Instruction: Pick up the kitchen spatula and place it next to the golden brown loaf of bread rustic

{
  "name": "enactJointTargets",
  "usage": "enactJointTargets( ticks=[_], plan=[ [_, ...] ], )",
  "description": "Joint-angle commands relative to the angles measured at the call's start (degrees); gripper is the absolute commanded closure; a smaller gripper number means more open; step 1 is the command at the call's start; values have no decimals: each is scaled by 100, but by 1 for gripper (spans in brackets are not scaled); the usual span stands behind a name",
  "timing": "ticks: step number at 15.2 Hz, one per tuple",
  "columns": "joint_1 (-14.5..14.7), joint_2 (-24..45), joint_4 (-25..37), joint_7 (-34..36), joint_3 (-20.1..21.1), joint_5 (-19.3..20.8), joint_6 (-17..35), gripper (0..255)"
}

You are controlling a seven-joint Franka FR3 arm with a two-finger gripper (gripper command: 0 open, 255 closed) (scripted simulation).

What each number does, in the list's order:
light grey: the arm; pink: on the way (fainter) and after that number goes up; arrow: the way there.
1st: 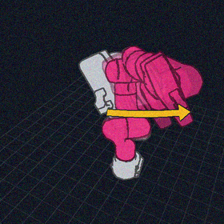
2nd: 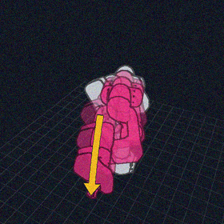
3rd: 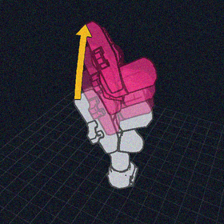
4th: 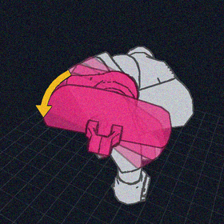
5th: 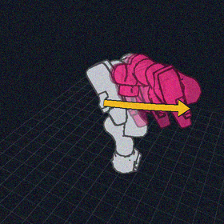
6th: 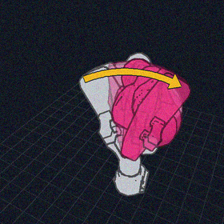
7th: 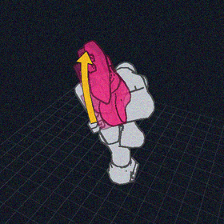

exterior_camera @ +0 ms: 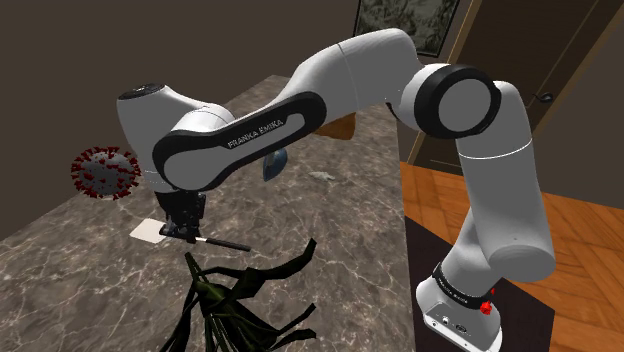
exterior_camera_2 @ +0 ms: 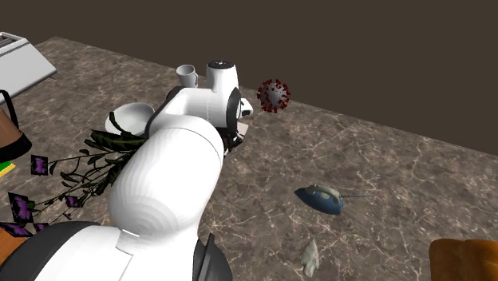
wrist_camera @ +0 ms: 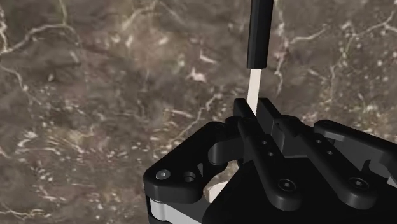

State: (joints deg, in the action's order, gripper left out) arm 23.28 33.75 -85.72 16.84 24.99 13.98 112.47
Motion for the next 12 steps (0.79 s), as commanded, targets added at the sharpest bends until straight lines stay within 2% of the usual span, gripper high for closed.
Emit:
enactJointTargets(
  ticks=[1, 12],
  plan=[
    [-10, -61, 54, -20, 16, -27, -111, 255],
    [0, -294, 559, -96, 86, -145, -825, 255]
  ],
)
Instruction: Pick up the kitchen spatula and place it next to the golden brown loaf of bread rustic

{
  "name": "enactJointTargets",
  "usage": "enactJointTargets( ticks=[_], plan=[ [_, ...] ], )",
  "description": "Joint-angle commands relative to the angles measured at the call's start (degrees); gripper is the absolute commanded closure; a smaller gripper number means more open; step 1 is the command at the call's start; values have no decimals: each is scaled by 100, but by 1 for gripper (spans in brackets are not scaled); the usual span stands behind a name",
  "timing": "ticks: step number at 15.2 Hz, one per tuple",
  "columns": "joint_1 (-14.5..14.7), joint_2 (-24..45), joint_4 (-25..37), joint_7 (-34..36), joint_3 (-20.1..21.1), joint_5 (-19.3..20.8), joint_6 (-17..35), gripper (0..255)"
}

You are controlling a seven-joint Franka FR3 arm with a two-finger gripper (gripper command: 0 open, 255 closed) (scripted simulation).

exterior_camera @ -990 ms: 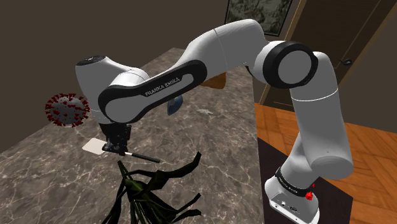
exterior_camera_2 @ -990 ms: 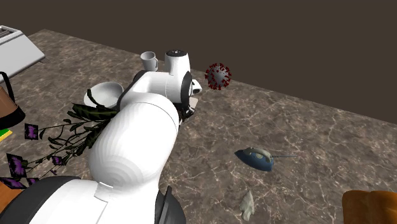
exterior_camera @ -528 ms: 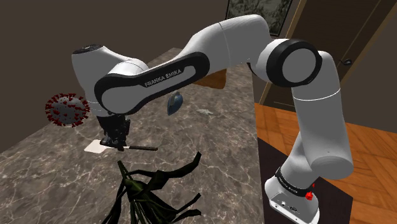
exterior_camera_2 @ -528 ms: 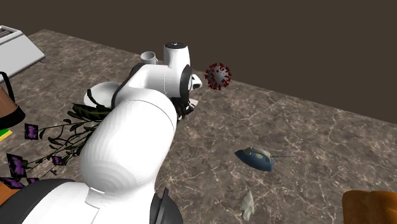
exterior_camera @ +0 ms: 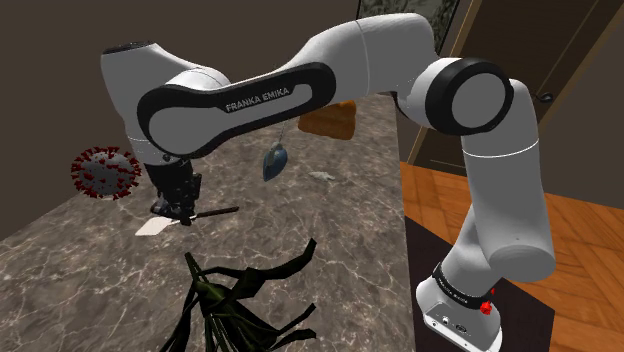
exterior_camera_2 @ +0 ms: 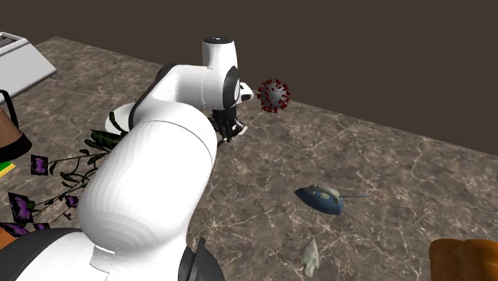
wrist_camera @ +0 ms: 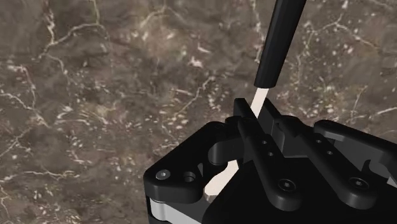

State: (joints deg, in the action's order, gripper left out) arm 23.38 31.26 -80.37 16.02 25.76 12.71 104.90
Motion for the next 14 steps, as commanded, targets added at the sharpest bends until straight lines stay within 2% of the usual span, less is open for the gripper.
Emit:
enactJointTargets(
  ticks=[1, 14],
  plan=[
    [-6, -58, 81, -20, 14, -26, -137, 255],
    [107, -103, 1031, -81, 50, -69, -1112, 255]
  ],
)
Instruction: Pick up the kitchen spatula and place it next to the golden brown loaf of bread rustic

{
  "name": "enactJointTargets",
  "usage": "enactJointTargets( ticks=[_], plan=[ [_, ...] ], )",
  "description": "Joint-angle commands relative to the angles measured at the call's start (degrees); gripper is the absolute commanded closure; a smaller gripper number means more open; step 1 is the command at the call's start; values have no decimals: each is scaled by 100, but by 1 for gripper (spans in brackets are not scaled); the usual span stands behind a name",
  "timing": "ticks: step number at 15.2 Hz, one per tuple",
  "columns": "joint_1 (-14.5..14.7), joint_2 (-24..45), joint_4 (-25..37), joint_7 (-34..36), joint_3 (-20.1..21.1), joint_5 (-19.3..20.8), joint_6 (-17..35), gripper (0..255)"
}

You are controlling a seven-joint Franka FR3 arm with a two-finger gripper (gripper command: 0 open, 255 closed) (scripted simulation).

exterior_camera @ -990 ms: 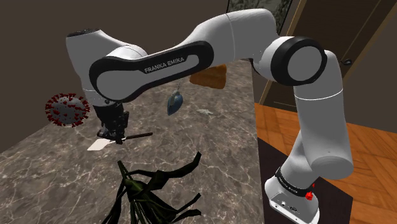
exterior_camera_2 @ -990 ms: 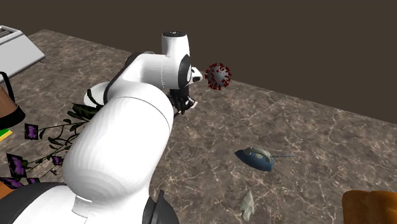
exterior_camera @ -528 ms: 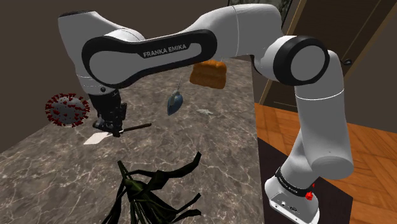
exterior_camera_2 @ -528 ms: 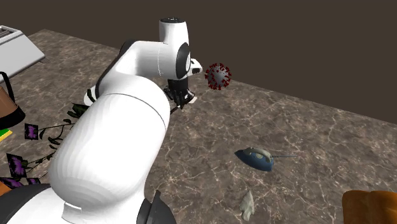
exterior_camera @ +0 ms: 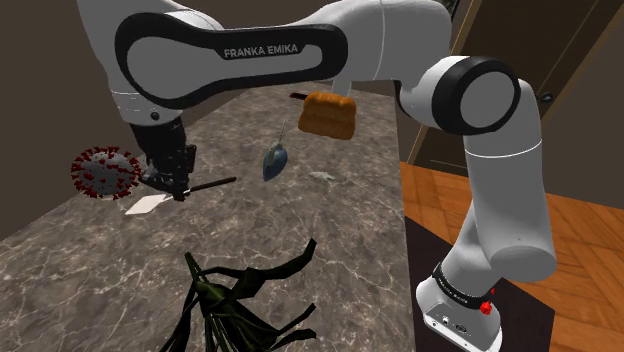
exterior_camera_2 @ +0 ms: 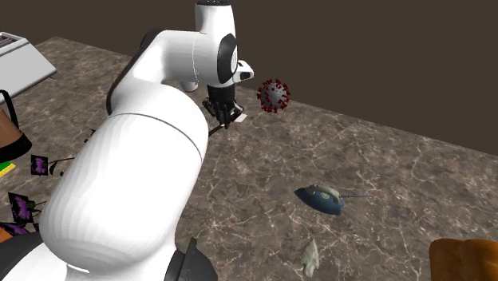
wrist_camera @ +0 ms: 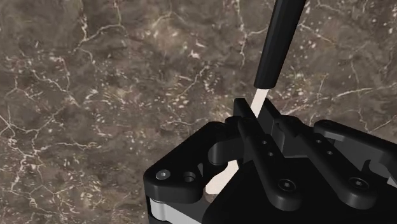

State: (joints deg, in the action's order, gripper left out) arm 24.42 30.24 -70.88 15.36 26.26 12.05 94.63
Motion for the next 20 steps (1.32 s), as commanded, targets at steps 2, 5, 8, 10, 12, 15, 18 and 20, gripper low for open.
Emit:
enactJointTargets(
  ticks=[2, 5, 8, 10, 12, 15, 18, 20],
  plan=[
    [34, 18, 272, -21, 1, 2, -253, 255],
    [89, 65, 585, -32, 0, 17, -514, 255],
    [160, 138, 941, -42, -5, 41, -793, 255],
    [216, 203, 1209, -50, -11, 65, -992, 255],
    [284, 286, 1509, -59, -20, 94, -1205, 255],
    [415, 457, 2044, -78, -42, 156, -1560, 255],
    [579, 683, 2662, -107, -79, 236, -1937, 255],
    [60, -22, 1478, -248, -1, 2, -1469, 255]
  ],
)
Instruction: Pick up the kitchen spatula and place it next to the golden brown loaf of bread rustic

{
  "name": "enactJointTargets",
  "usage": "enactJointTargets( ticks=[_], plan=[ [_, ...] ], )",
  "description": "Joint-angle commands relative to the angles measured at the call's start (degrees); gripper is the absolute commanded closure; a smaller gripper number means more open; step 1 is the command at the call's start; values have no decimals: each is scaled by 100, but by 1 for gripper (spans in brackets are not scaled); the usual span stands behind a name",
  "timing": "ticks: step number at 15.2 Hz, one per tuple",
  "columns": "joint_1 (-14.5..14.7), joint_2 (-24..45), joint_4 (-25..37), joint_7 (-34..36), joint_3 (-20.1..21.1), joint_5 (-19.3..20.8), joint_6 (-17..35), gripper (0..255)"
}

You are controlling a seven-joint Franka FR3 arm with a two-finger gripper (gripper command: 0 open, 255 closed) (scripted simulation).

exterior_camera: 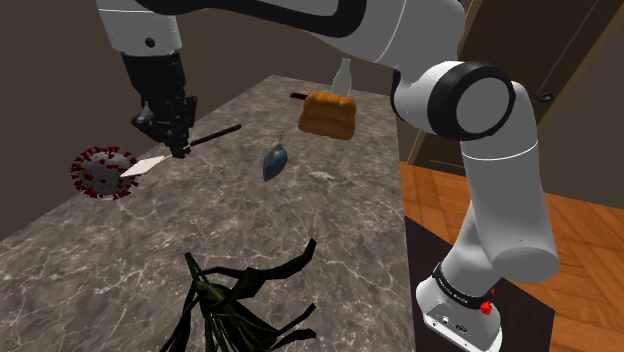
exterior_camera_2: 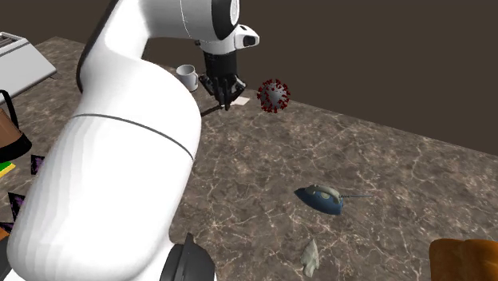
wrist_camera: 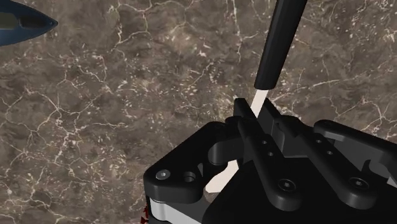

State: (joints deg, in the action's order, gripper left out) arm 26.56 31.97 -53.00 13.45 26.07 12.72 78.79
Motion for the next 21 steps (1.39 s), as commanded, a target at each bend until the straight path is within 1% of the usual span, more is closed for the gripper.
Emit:
enactJointTargets(
  ticks=[1, 3, 5, 9, 15, 21],
  plan=[
    [-363, -469, -740, -153, 34, -165, 278, 255],
    [-725, -946, -1449, -375, 34, -349, 535, 255],
    [-1034, -1362, -2029, -627, -1, -519, 732, 255],
    [-1545, -2073, -2949, -1180, -139, -810, 1014, 255],
    [-2114, -2901, -3940, -2066, -486, -1111, 1262, 255],
    [-2556, -3478, -4602, -2950, -916, -1243, 1392, 255]
  ],
)
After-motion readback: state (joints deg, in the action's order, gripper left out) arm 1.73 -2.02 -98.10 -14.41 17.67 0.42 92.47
